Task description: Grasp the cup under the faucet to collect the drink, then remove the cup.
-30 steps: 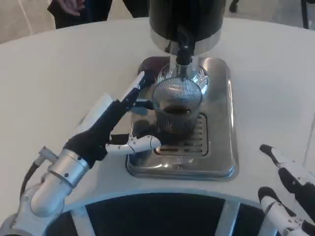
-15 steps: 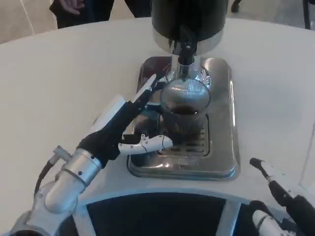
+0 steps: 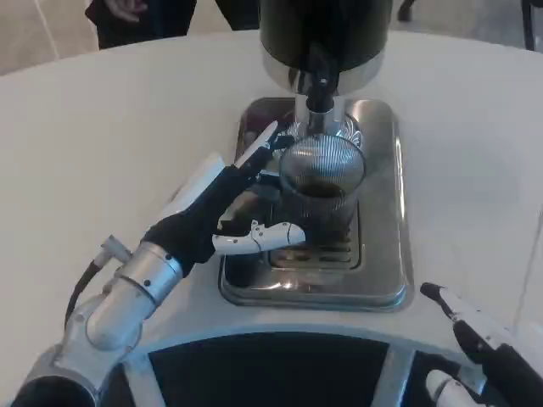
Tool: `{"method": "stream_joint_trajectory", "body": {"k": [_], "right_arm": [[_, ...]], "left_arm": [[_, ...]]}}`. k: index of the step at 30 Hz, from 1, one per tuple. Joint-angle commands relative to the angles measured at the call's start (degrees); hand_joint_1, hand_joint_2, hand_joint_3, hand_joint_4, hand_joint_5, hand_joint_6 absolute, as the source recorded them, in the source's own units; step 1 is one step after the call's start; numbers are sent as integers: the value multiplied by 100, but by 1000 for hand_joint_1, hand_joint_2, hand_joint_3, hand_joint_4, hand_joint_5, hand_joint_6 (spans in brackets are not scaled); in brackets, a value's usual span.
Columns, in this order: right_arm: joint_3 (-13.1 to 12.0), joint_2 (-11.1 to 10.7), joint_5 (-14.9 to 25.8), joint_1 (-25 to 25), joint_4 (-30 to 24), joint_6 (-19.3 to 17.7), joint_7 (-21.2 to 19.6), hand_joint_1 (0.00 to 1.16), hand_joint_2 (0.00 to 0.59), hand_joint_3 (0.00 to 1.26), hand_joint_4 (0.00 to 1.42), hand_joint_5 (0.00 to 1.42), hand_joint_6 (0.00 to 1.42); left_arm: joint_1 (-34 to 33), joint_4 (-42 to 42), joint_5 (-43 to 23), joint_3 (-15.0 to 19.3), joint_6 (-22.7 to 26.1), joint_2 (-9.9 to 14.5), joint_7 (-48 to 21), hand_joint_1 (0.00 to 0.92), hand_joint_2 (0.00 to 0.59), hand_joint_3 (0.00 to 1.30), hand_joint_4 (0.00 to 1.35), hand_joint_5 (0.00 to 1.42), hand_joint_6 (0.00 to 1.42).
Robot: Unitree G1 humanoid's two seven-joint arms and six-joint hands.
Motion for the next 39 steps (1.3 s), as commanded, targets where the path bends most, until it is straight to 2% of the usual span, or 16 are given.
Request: {"method": "stream_joint_trajectory", "body": {"k": [1,5,21,26,32,39], "right_arm": [[19,77,-52,100,-81,-93,98,0,542,6,0,0,0],[19,84,-42,121,-81,-79,122,0,540,11,0,0,0],[169,95,-203,124,-81,196,213,0,554,23,0,0,0],[221,91,-260,127,-81,277,231,0,555,24,0,0,0],[266,113,-303,153,-81,324,243,0,555,24,0,0,0],[427,134,-471,104,-81,527,284,0,555,32,0,0,0]], "left_arm": [[-63,122,101,-56,42,-42,86,456,91,0,85,372,381],[-103,170,81,-39,20,-77,99,455,91,0,81,321,322],[-294,320,-30,49,18,-236,22,437,92,0,34,277,275],[-341,384,-9,35,21,-272,40,432,89,1,43,205,256],[-409,476,40,-11,90,-333,22,429,88,19,54,182,249],[-499,557,71,-46,176,-396,5,428,88,22,68,164,228]]}}
